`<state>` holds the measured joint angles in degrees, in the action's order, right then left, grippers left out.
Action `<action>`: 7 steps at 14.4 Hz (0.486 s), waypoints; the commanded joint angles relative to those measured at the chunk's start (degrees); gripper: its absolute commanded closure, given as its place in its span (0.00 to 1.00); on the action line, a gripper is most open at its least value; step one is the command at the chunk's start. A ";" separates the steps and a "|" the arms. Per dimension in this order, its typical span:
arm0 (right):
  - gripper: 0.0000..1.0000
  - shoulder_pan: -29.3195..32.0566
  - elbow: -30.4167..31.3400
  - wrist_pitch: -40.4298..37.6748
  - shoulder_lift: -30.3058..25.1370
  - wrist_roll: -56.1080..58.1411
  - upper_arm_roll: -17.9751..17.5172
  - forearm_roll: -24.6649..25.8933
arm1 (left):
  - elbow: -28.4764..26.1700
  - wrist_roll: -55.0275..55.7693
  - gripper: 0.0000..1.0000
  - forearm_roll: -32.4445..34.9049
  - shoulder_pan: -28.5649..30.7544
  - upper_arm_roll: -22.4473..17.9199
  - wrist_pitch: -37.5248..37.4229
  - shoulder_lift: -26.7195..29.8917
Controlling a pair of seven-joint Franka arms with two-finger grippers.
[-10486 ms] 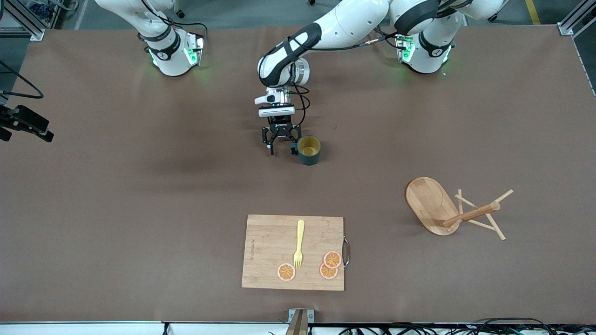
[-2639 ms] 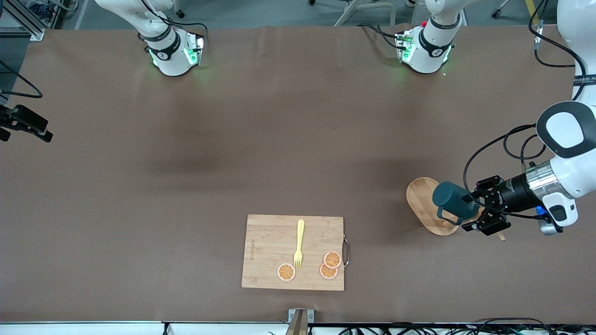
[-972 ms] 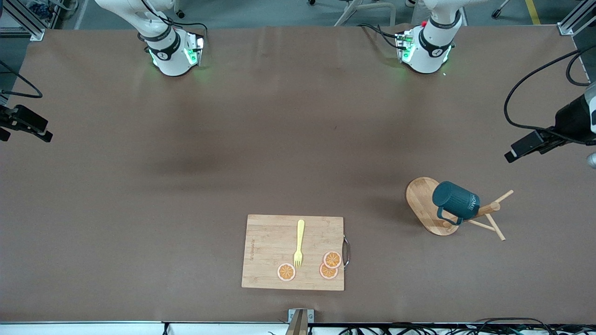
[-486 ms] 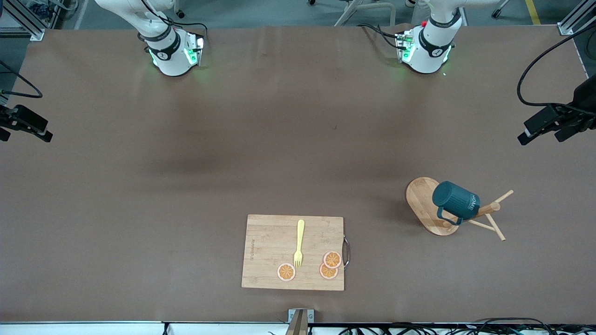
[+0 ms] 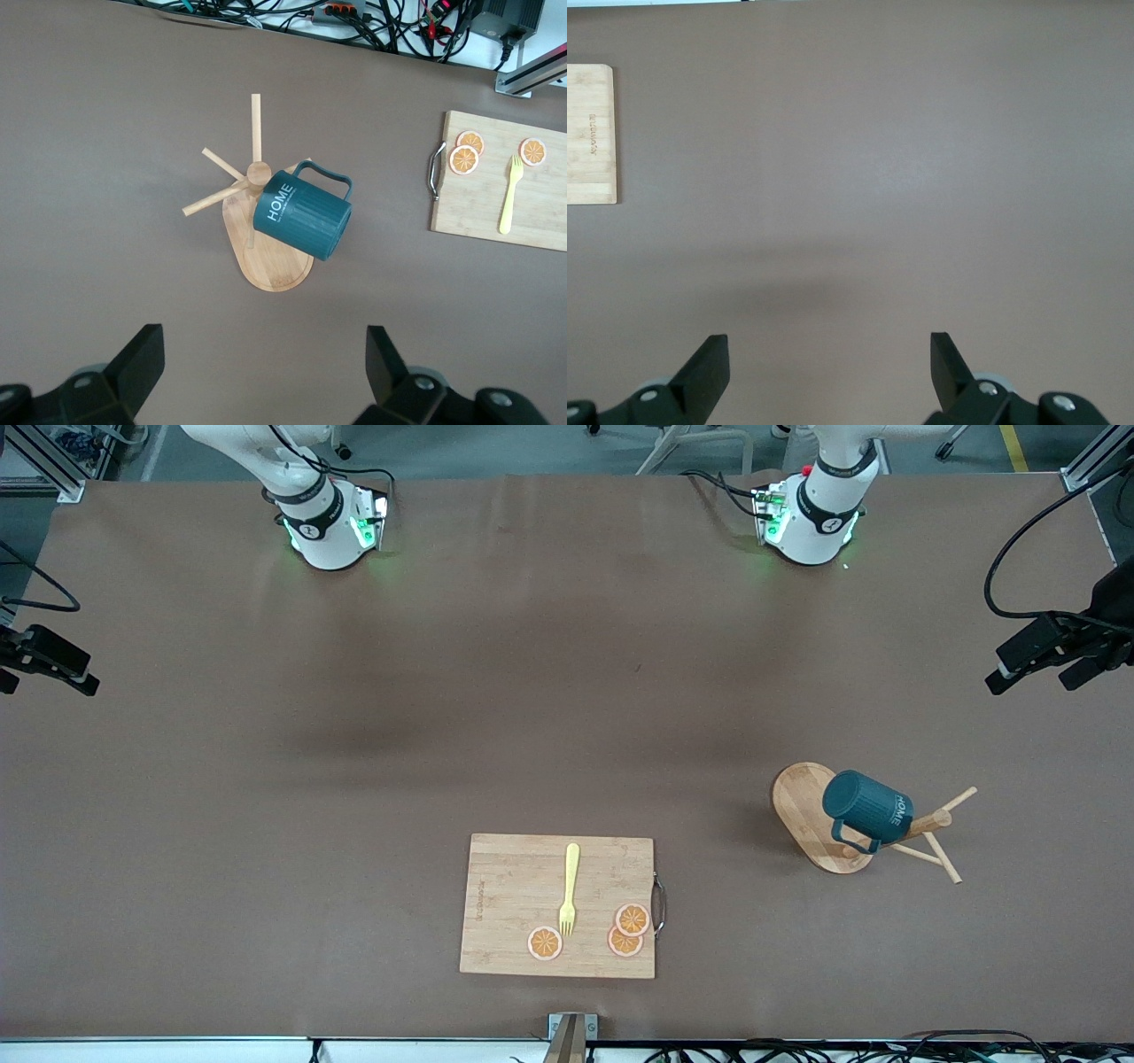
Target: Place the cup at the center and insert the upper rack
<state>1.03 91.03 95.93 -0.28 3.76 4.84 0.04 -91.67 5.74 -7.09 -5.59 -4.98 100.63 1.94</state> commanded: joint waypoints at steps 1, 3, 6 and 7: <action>0.00 -0.50 1.08 0.31 -1.30 -0.51 0.35 0.23 | 0.00 -1.96 0.00 1.11 -0.30 -0.47 -0.61 1.39; 0.00 -0.50 1.08 0.31 -1.30 -0.51 0.35 0.23 | 0.09 -2.14 0.00 1.11 -0.30 -0.47 -0.61 1.39; 0.00 -0.42 1.08 0.40 -1.30 -0.51 0.35 0.23 | 0.00 -2.14 0.00 3.48 -0.56 -0.30 -0.61 1.39; 0.00 -0.42 1.08 0.40 -1.30 -0.51 0.35 0.23 | 0.09 -2.31 0.00 3.74 -0.56 -0.30 -0.61 1.39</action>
<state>1.03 91.03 95.93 -0.28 3.76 4.86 0.03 -91.60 4.38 -5.00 -5.66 -5.13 100.63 2.64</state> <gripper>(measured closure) 0.000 0.000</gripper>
